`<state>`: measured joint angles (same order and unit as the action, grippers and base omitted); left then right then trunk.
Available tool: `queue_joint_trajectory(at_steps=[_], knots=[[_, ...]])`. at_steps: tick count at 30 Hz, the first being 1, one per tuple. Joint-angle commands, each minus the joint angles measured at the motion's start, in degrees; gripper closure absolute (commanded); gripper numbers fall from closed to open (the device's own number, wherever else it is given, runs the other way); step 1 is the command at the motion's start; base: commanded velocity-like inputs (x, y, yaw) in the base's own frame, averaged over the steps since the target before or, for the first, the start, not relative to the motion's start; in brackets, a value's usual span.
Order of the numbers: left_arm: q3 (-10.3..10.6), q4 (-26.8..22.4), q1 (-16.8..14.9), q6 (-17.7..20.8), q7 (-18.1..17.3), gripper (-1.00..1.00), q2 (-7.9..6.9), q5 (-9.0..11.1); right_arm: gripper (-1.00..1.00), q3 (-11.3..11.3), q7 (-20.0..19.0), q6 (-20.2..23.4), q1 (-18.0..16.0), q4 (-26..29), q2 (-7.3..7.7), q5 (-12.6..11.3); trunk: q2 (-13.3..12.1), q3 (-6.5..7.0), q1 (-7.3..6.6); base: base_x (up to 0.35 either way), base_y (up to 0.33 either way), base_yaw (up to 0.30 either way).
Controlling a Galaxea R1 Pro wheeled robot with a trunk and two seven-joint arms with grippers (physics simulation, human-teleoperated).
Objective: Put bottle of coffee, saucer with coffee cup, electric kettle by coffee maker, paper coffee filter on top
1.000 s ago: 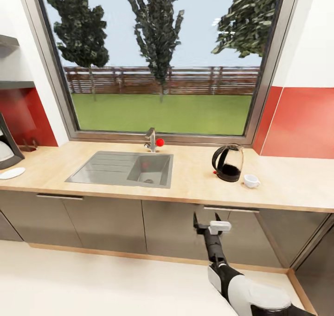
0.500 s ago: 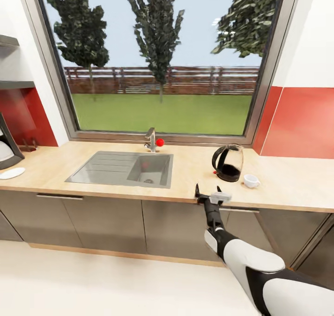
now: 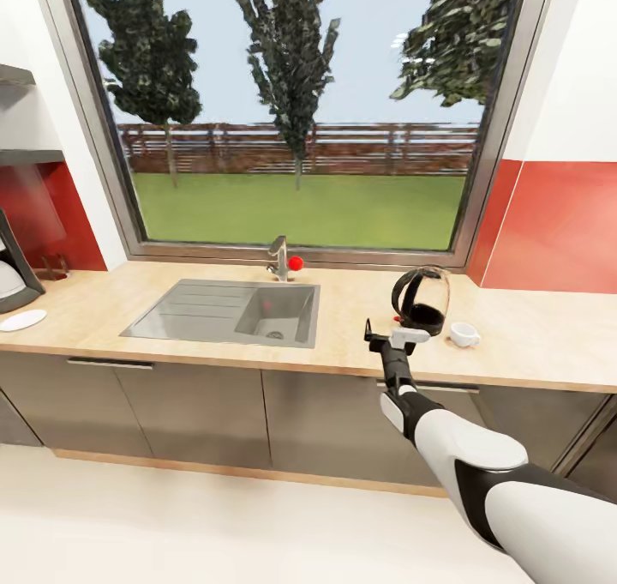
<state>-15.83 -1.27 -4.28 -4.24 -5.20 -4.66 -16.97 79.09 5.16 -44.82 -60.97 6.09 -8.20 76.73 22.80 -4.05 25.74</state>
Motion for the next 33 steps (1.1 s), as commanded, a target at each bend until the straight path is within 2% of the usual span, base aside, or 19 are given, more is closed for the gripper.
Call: queue_joint_trajectory(at_steps=[1,12,21,27,33], knots=[[-0.5,0.04,-0.04,-0.05,-0.17,-1.0,-0.08,-0.52,-1.0,0.04,0.54,-0.02,-0.04,0.06,0.05,0.69,0.12,-0.13,0.04,0.099,0.0,0.0],[-0.6,0.04,-0.07,0.23,0.09,-1.0,-0.18,-0.52,-1.0,0.01,0.54,-0.01,0.05,0.07,0.2,0.76,0.12,-0.13,0.04,0.255,-0.043,0.0],[-0.6,0.04,-0.05,0.27,0.1,-1.0,-0.33,-0.52,-1.0,0.04,0.58,-0.01,0.4,0.1,0.2,0.71,0.12,-0.13,0.04,0.042,-0.019,0.0],[-0.52,0.1,-0.05,0.28,0.1,-1.0,-0.35,-0.6,-1.0,0.02,0.64,0.05,0.53,0.08,1.86,0.71,0.12,-0.13,0.04,0.002,-0.001,0.0],[-0.51,0.18,-0.03,0.27,0.1,-1.0,-0.35,-0.6,-1.0,0.01,0.64,0.08,1.36,-0.12,2.13,0.66,0.12,-0.13,0.04,0.033,-0.023,0.0]])
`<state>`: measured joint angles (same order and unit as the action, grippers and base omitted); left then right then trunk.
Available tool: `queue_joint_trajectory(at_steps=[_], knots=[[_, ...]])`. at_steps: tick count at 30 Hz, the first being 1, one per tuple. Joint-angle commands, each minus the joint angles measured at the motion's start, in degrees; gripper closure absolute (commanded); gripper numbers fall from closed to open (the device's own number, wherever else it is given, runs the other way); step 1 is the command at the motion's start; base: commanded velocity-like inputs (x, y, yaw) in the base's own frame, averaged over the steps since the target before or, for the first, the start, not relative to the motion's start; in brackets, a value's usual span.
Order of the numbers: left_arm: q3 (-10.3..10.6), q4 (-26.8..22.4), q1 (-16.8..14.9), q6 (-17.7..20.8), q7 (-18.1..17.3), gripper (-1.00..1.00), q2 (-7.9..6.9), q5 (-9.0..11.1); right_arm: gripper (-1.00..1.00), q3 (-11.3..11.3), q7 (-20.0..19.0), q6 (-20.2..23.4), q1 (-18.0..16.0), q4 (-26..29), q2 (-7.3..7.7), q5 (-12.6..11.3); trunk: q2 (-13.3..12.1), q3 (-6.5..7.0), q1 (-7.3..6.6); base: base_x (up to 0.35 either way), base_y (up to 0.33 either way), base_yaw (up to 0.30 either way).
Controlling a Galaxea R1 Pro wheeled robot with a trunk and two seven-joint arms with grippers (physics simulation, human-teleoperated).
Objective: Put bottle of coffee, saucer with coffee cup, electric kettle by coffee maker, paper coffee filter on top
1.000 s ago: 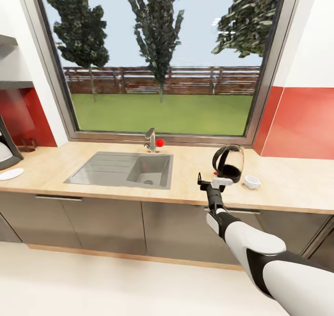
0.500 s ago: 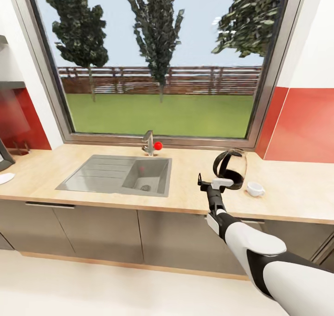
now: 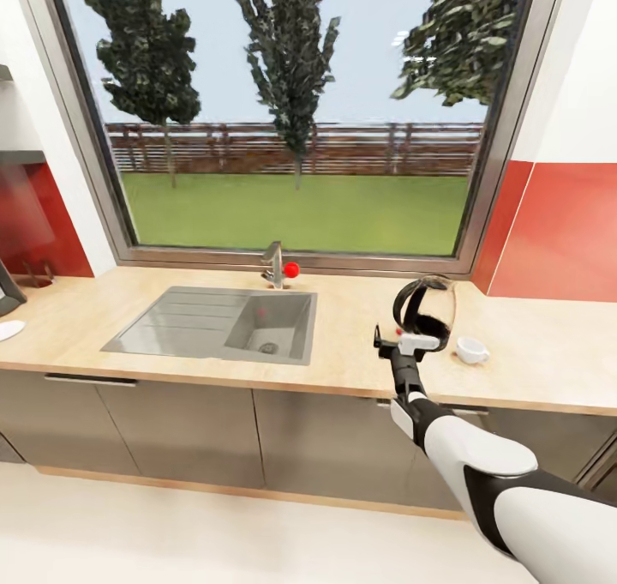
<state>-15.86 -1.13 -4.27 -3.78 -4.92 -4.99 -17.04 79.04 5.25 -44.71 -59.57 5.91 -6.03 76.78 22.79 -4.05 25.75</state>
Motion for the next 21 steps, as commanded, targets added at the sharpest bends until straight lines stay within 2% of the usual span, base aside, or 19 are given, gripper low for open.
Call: queue_joint_trajectory(at_steps=[1,9,21], knots=[[-0.49,0.05,-0.04,-0.18,-0.18,-1.0,-0.02,-0.53,-1.0,0.06,0.55,-0.02,0.19,0.03,-0.07,0.6,0.13,-0.13,0.03,0.015,-0.014,0.0],[-0.62,0.08,-0.04,-0.17,-0.18,-1.0,-0.02,-0.47,-1.0,0.06,0.55,0.04,2.08,-0.07,-0.2,0.57,0.13,-0.13,0.03,0.047,-0.002,0.0],[-0.66,0.08,-0.04,-0.17,-0.18,-1.0,-0.02,-0.45,-1.0,0.06,0.55,0.06,2.35,-0.02,-0.21,0.57,0.13,-0.13,0.03,0.189,0.0,0.0]])
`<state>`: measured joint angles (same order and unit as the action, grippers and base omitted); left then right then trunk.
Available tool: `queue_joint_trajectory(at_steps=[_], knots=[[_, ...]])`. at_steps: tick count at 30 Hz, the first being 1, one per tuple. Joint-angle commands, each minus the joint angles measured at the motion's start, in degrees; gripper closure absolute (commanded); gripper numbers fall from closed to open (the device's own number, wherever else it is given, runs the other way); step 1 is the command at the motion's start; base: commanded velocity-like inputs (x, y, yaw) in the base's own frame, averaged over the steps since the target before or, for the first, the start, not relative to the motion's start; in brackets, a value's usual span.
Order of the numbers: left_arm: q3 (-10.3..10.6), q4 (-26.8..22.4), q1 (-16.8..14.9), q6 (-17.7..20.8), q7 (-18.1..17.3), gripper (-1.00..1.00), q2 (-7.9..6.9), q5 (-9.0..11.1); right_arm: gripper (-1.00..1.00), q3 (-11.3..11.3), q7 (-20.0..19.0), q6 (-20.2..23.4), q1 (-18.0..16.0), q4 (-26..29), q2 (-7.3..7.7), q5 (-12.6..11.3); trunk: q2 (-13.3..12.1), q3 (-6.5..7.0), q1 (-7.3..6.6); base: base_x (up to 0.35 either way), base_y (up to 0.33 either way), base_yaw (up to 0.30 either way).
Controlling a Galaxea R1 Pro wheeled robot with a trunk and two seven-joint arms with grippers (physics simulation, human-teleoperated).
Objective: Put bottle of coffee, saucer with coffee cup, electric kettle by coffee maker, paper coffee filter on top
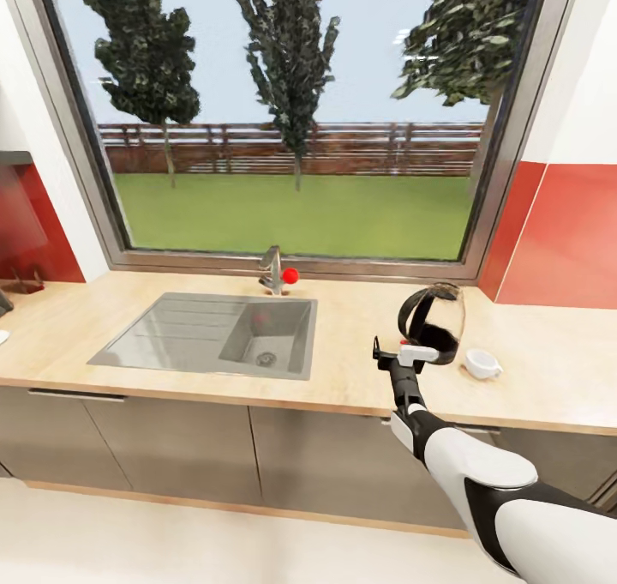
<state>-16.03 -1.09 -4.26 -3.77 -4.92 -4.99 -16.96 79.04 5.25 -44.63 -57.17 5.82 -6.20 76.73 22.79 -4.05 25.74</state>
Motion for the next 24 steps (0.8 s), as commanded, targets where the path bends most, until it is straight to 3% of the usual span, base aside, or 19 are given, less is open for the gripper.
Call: queue_joint_trajectory(at_steps=[1,24], knots=[[-0.49,0.04,-0.05,-0.19,-0.18,-1.0,-0.02,-0.53,-1.0,0.06,0.55,-0.04,-0.04,0.06,-0.06,0.62,0.13,-0.13,0.04,0.041,0.0,0.0],[-0.66,0.03,-0.05,-0.19,-0.18,-1.0,-0.02,-0.44,-1.0,0.15,0.66,-0.11,1.17,0.09,0.04,0.56,0.13,-0.13,0.04,0.06,0.0,0.0]])
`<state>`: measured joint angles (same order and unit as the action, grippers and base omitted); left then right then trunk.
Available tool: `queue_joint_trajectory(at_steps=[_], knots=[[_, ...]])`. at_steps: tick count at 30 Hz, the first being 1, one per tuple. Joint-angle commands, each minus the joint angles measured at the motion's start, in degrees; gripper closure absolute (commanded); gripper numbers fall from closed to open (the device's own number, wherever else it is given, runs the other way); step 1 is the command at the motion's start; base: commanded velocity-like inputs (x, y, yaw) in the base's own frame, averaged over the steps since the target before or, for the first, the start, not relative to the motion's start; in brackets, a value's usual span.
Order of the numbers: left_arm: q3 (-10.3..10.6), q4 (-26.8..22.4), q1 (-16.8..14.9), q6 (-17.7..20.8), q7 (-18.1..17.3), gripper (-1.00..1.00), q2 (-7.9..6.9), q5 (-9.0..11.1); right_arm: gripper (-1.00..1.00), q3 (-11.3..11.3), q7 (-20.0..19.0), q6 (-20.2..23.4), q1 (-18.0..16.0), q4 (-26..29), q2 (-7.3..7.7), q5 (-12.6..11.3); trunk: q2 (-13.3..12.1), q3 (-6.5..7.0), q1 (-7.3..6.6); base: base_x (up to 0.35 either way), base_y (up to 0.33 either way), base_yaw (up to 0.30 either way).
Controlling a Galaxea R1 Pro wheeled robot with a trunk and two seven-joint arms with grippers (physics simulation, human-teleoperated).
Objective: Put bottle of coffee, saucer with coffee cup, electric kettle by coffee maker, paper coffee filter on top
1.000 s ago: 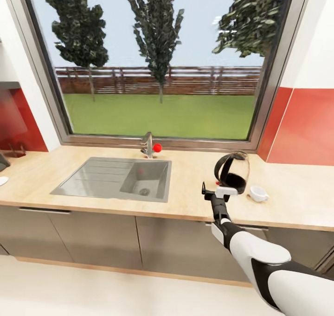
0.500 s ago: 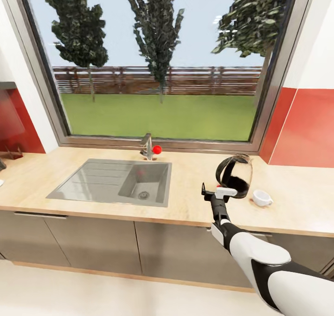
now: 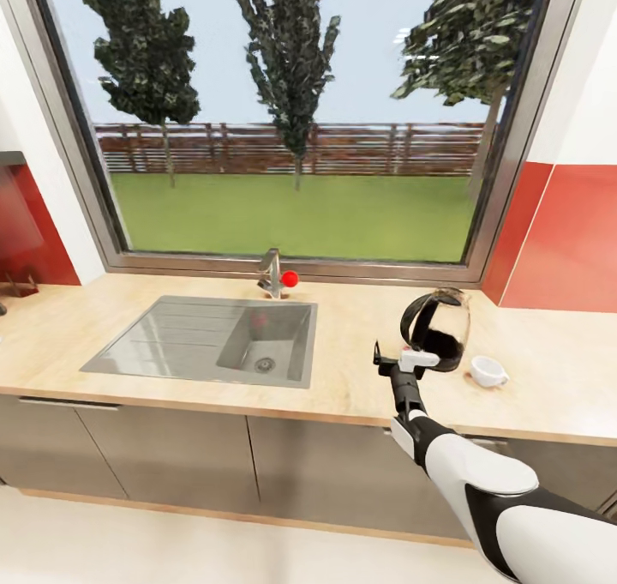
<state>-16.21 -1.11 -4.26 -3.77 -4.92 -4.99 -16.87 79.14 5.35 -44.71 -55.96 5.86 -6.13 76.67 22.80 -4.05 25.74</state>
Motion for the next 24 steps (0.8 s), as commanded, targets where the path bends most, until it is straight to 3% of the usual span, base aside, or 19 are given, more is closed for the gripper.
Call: queue_joint_trajectory(at_steps=[1,12,24], knots=[[-0.49,0.04,-0.05,-0.19,-0.18,-1.0,-0.02,-0.53,-1.0,0.04,0.57,-0.02,0.07,0.07,-0.04,0.62,0.12,-0.13,0.04,0.052,0.0,0.0],[-0.51,0.05,-0.05,-0.18,-0.18,-1.0,-0.02,-0.53,-1.0,0.13,0.62,-0.02,0.57,0.12,0.06,0.59,0.12,-0.13,0.04,0.127,0.0,0.0],[-0.49,0.05,-0.05,-0.18,-0.18,-1.0,-0.02,-0.53,-1.0,0.13,0.62,-0.02,0.68,0.12,0.06,0.59,0.12,-0.13,0.04,0.016,0.0,0.0]])
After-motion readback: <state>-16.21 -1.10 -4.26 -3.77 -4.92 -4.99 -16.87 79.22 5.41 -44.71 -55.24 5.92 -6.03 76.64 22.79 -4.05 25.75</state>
